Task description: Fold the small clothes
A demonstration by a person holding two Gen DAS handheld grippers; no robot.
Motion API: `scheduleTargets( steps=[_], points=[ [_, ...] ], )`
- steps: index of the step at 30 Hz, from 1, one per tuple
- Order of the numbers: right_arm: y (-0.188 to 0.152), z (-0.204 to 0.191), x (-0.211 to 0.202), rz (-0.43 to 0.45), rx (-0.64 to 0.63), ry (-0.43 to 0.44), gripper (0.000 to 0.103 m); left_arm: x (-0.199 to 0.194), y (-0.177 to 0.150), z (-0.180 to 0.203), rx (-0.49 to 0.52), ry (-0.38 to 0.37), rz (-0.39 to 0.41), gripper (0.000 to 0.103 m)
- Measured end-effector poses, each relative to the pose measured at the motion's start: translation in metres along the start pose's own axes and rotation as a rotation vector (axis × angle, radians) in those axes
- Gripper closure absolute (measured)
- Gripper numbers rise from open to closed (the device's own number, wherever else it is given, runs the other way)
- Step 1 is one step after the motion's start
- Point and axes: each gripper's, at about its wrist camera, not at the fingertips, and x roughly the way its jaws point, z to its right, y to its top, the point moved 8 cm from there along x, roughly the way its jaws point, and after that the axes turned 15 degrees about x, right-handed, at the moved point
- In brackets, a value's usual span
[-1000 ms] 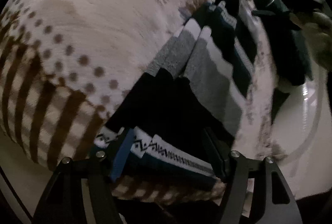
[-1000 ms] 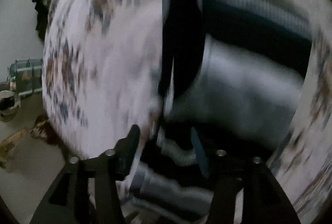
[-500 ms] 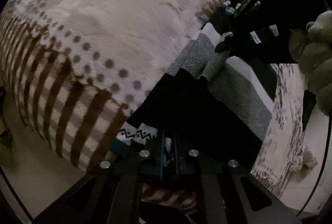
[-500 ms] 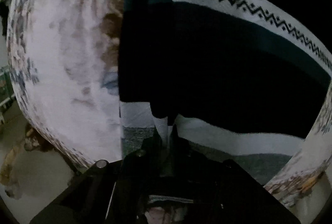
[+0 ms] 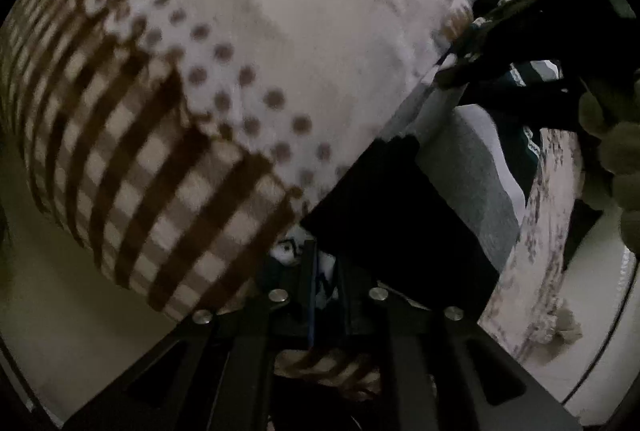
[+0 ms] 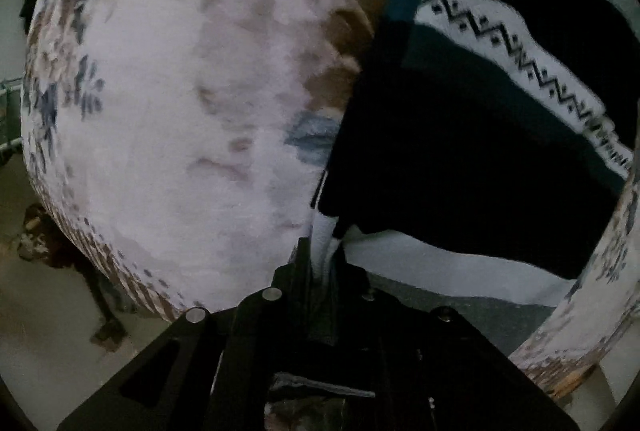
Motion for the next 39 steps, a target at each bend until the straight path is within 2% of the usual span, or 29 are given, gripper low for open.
scheduleTargets(
  steps=[1,2,3,4,5,8,10,11,14,16,17,18,22,24,27,30,33,34,35,36,38,39],
  points=[
    [-0.002,0.002,-0.001,-0.032,0.009,0.038,0.08,-0.001,-0.003,-0.003,-0.009,-0.009,-0.013,0.081],
    [-0.006,0.004,-0.005,-0.069,0.02,0.096,0.064,-0.004,-0.005,-0.004,-0.013,-0.028,-0.015,0.073],
    [-0.01,0.009,-0.011,-0.102,0.035,0.161,0.056,-0.007,-0.007,-0.006,-0.019,-0.042,-0.016,0.065],
    [-0.015,0.019,-0.02,-0.117,0.044,0.211,0.044,-0.01,-0.009,-0.009,-0.027,-0.042,-0.021,0.062],
    [-0.019,0.029,-0.028,-0.112,0.051,0.235,0.039,-0.014,-0.01,-0.014,-0.037,-0.041,-0.031,0.06],
    [-0.025,0.08,-0.051,-0.046,0.073,0.236,0.039,-0.027,-0.005,-0.02,-0.048,-0.035,-0.041,0.06],
    [-0.028,0.115,-0.059,-0.012,0.106,0.229,0.039,-0.038,0.009,-0.017,-0.031,-0.028,-0.03,0.06],
    [-0.025,0.143,-0.067,0.008,0.142,0.233,0.039,-0.044,0.021,-0.013,-0.015,-0.025,-0.02,0.06],
    [-0.007,0.194,-0.074,0.045,0.254,0.272,0.039,-0.056,0.067,0.009,0.039,-0.041,0.025,0.057],
    [0.011,0.222,-0.084,0.071,0.314,0.315,0.039,-0.058,0.105,0.032,0.086,-0.054,0.053,0.051],
    [0.029,0.236,-0.09,0.096,0.344,0.336,0.039,-0.057,0.13,0.045,0.111,-0.065,0.067,0.042],
    [0.041,0.241,-0.094,0.116,0.357,0.351,0.039,-0.054,0.153,0.059,0.135,-0.078,0.082,0.038],
    [0.106,0.268,-0.123,0.207,0.407,0.438,0.039,-0.03,0.244,0.114,0.217,-0.13,0.132,0.037],
    [0.142,0.275,-0.143,0.255,0.436,0.481,0.039,-0.012,0.295,0.142,0.248,-0.182,0.147,0.037],
    [0.191,0.275,-0.17,0.333,0.464,0.533,0.039,0.016,0.36,0.171,0.285,-0.198,0.159,0.037],
    [0.241,0.274,-0.198,0.396,0.481,0.581,0.038,0.047,0.409,0.192,0.322,-0.194,0.14,0.037],
    [0.283,0.267,-0.212,0.433,0.469,0.593,0.038,0.08,0.443,0.213,0.384,-0.154,0.094,0.038],
    [0.298,0.264,-0.214,0.439,0.465,0.579,0.037,0.088,0.45,0.219,0.413,-0.133,0.09,0.04],
    [0.308,0.271,-0.218,0.44,0.464,0.568,0.037,0.097,0.455,0.227,0.46,-0.11,0.083,0.048],
    [0.317,0.266,-0.216,0.442,0.464,0.558,0.037,0.098,0.456,0.231,0.49,-0.096,0.089,0.093],
    [0.339,0.262,-0.21,0.437,0.447,0.528,0.037,0.097,0.456,0.236,0.546,-0.052,0.109,0.096],
    [0.345,0.26,-0.208,0.434,0.44,0.518,0.037,0.09,0.456,0.237,0.549,-0.071,0.141,0.096]
  ],
)
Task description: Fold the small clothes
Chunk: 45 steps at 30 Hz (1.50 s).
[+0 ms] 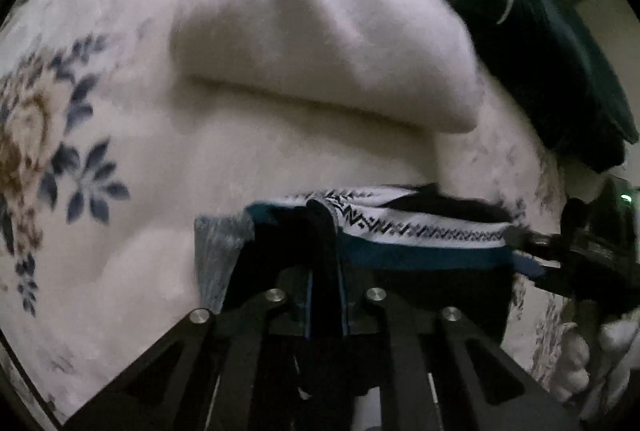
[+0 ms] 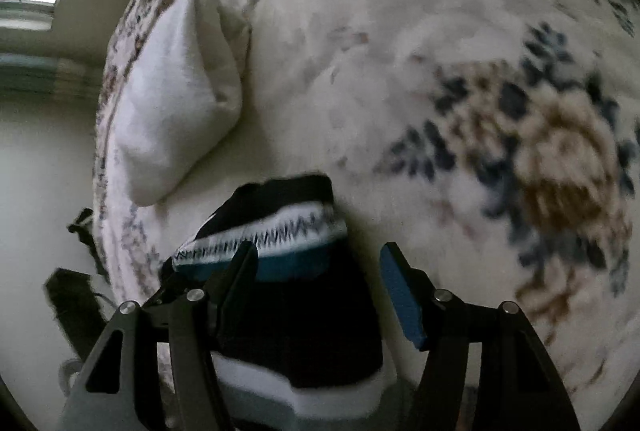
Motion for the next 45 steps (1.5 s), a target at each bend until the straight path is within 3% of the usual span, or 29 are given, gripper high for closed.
scheduleTargets(
  steps=[1,3,4,7,10,14,17,19,22,24,27,31,36,37,38,41,45],
  points=[
    [0.003,0.0,0.006,-0.006,-0.007,-0.012,0.04,-0.006,0.001,-0.002,-0.007,0.002,0.019,0.096],
    [0.003,-0.01,0.017,0.008,-0.019,-0.012,0.091,-0.022,0.003,-0.011,-0.057,-0.029,0.067,0.096],
    [0.003,-0.014,0.016,0.019,-0.027,-0.009,0.098,-0.029,0.003,-0.016,-0.073,-0.035,0.088,0.096],
    [-0.003,-0.035,0.007,0.049,-0.056,0.045,0.098,-0.048,0.001,-0.031,-0.115,-0.048,0.136,0.096],
    [-0.01,-0.062,0.005,0.067,-0.101,0.044,0.098,-0.042,-0.002,-0.052,-0.146,-0.037,0.121,0.096],
    [-0.01,-0.089,0.03,0.07,-0.17,-0.041,0.098,-0.016,-0.013,-0.079,-0.182,-0.045,0.054,0.095],
    [-0.008,-0.091,0.052,0.078,-0.199,-0.135,0.098,0.003,-0.012,-0.079,-0.175,-0.08,0.01,0.091],
    [-0.005,-0.087,0.062,0.086,-0.204,-0.193,0.098,0.005,-0.011,-0.075,-0.158,-0.093,-0.005,0.087],
    [-0.004,-0.08,0.065,0.07,-0.177,-0.18,0.098,-0.004,-0.004,-0.071,-0.17,-0.141,0.002,0.077],
    [-0.003,-0.076,0.06,0.068,-0.156,-0.162,0.098,-0.009,0.005,-0.071,-0.181,-0.163,0.018,0.063],
    [-0.003,-0.067,0.047,0.033,-0.098,-0.11,0.091,-0.02,0.011,-0.072,-0.194,-0.183,0.051,0.05],
    [0.0,-0.065,0.027,0.022,-0.034,-0.01,0.055,-0.023,0.014,-0.077,-0.213,-0.192,0.069,0.045],
    [-0.005,-0.061,0.052,-0.097,-0.045,-0.039,0.052,-0.01,0.012,-0.07,-0.202,-0.191,0.031,0.045],
    [-0.007,-0.059,0.059,-0.112,-0.047,-0.06,0.062,-0.009,0.013,-0.068,-0.191,-0.187,0.031,0.045],
    [-0.008,-0.057,0.06,-0.085,-0.06,-0.087,0.1,-0.011,0.014,-0.066,-0.175,-0.184,0.034,0.045],
    [-0.003,-0.062,0.041,0.028,-0.051,-0.074,0.098,-0.009,0.02,-0.062,-0.148,-0.183,0.043,0.045],
    [0.003,-0.048,0.045,0.058,-0.017,-0.131,0.098,0.008,0.021,-0.062,-0.15,-0.173,0.002,0.045]
  ],
)
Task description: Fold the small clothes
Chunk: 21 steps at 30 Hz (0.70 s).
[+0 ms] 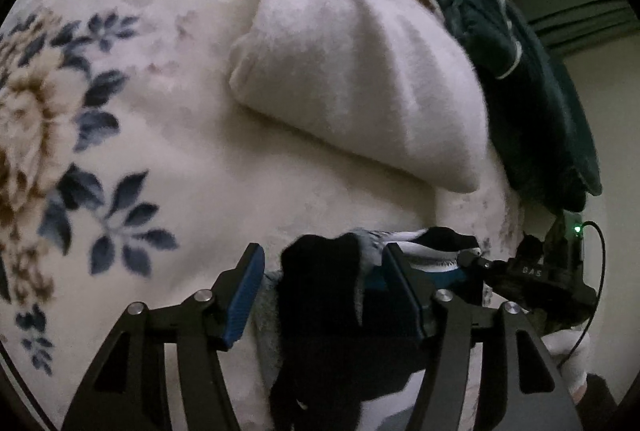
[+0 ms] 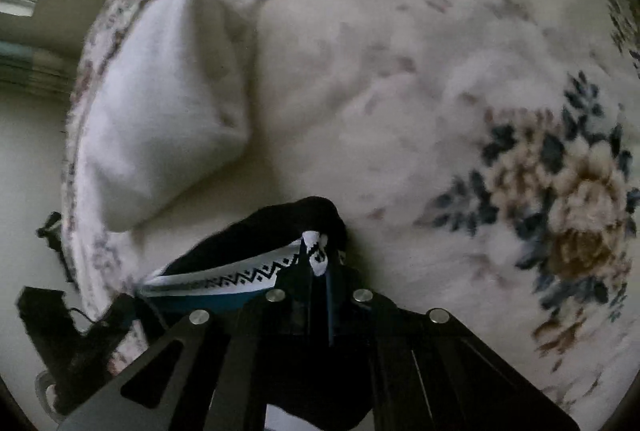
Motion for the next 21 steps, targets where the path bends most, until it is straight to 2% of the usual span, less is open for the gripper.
scheduleTargets(
  steps=[2,3,4,5,7,10,11,12,13,14,15,17,18,21],
  points=[
    [0.001,0.003,0.006,-0.007,0.014,-0.005,0.098,0.009,-0.001,-0.002,0.008,0.012,-0.011,0.047],
    [0.001,0.003,0.009,-0.018,0.027,0.002,0.098,0.012,0.0,-0.002,0.02,0.017,-0.006,0.055],
    [0.004,0.001,0.013,-0.026,0.037,0.004,0.098,0.014,0.002,-0.003,0.036,0.028,0.001,0.072],
    [0.006,0.003,0.016,-0.028,0.053,0.01,0.098,0.019,0.004,-0.005,0.058,0.059,-0.014,0.092],
    [0.01,0.008,0.021,-0.03,0.073,0.009,0.098,0.025,0.009,-0.012,0.059,0.085,-0.029,0.092],
    [0.007,0.011,0.03,-0.048,0.089,0.013,0.095,0.026,0.014,-0.016,0.038,0.105,-0.057,0.091],
    [0.004,0.012,0.03,-0.072,0.101,0.024,0.086,0.023,0.013,-0.013,0.035,0.105,-0.075,0.086],
    [0.002,0.01,0.03,-0.091,0.106,0.029,0.08,0.018,0.012,-0.01,0.04,0.103,-0.08,0.076],
    [-0.002,0.012,0.025,-0.111,0.104,0.034,0.064,0.01,0.01,-0.005,0.05,0.103,-0.076,0.072],
    [-0.003,0.017,0.017,-0.12,0.094,0.036,0.056,-0.003,0.007,0.001,0.064,0.095,-0.055,0.066],
    [-0.007,0.019,0.009,-0.123,0.083,0.047,0.055,-0.012,0.003,0.005,0.068,0.076,-0.038,0.063],
    [-0.024,0.025,-0.015,-0.138,0.048,0.077,0.055,-0.038,-0.011,0.018,0.062,0.008,-0.002,0.045],
    [-0.031,0.029,-0.025,-0.144,0.033,0.092,0.055,-0.051,-0.019,0.021,0.057,-0.018,0.011,0.042],
    [-0.072,0.048,-0.062,-0.181,-0.031,0.115,0.055,-0.088,-0.054,0.024,0.019,-0.057,0.043,0.041]
  ],
)
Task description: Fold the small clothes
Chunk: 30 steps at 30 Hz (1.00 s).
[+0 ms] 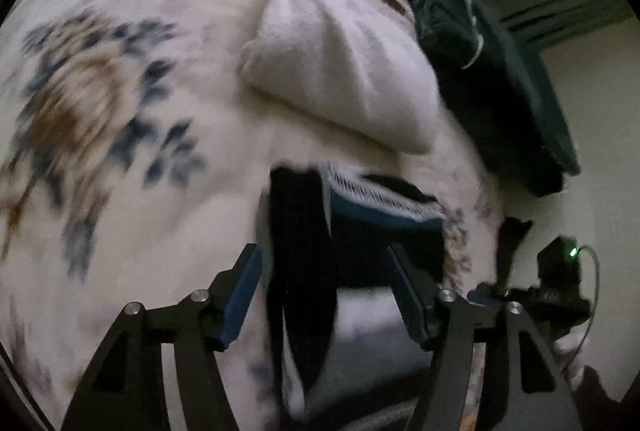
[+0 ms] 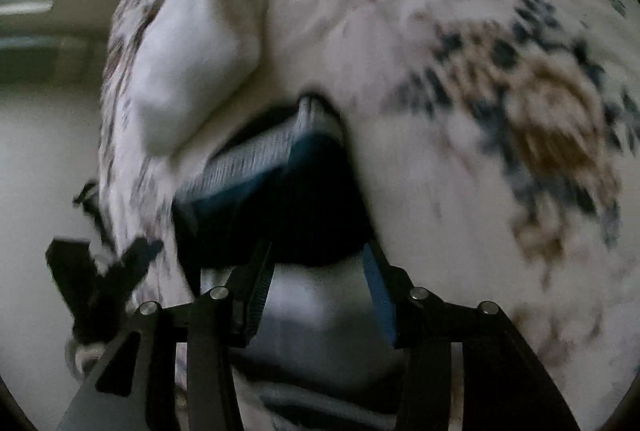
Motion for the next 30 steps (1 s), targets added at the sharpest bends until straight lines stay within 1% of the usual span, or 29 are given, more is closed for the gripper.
scheduleTargets(
  steps=[1,4,6,7,8,9,10,11,12,13,17,18,19,21,23,27,30],
  points=[
    [-0.018,0.009,-0.01,-0.005,-0.025,-0.02,0.055,-0.011,-0.014,0.002,-0.012,-0.011,0.002,0.041],
    [-0.066,0.035,-0.024,-0.035,-0.06,-0.059,0.055,-0.043,-0.069,0.013,-0.039,-0.029,-0.014,0.041],
    [-0.107,0.059,-0.024,-0.084,-0.059,-0.073,0.055,-0.062,-0.119,0.018,-0.04,0.001,-0.055,0.041],
    [-0.129,0.072,-0.023,-0.113,-0.061,-0.087,0.055,-0.068,-0.143,0.02,-0.051,-0.001,-0.077,0.041],
    [-0.156,0.091,-0.018,-0.147,-0.06,-0.102,0.055,-0.072,-0.172,0.02,-0.072,0.001,-0.108,0.041],
    [-0.176,0.103,-0.013,-0.175,-0.053,-0.105,0.055,-0.075,-0.2,0.021,-0.103,-0.006,-0.139,0.041],
    [-0.203,0.12,-0.004,-0.223,-0.032,-0.104,0.054,-0.076,-0.222,0.023,-0.127,-0.018,-0.161,0.041],
    [-0.223,0.132,0.006,-0.252,-0.016,-0.101,0.054,-0.075,-0.255,0.022,-0.155,-0.022,-0.2,0.041],
    [-0.245,0.147,0.015,-0.285,0.006,-0.099,0.054,-0.072,-0.281,0.023,-0.175,-0.021,-0.236,0.041],
    [-0.272,0.168,0.028,-0.325,0.039,-0.104,0.054,-0.069,-0.312,0.024,-0.192,-0.033,-0.274,0.041],
    [-0.346,0.218,0.069,-0.423,0.115,-0.08,0.054,-0.055,-0.387,0.023,-0.2,-0.024,-0.385,0.041],
    [-0.362,0.229,0.077,-0.436,0.127,-0.072,0.054,-0.052,-0.399,0.022,-0.203,-0.029,-0.399,0.041],
    [-0.378,0.24,0.088,-0.453,0.146,-0.056,0.054,-0.048,-0.41,0.023,-0.217,-0.056,-0.402,0.041],
    [-0.396,0.254,0.1,-0.454,0.168,-0.035,0.053,-0.046,-0.416,0.025,-0.229,-0.08,-0.385,0.039],
    [-0.406,0.261,0.105,-0.451,0.188,0.02,0.051,-0.043,-0.415,0.029,-0.243,-0.124,-0.356,0.03],
    [-0.414,0.268,0.104,-0.448,0.2,0.093,0.049,-0.031,-0.415,0.042,-0.268,-0.186,-0.344,0.03],
    [-0.424,0.268,0.107,-0.505,0.21,0.144,0.049,-0.029,-0.414,0.057,-0.233,-0.201,-0.327,0.032]
  ],
)
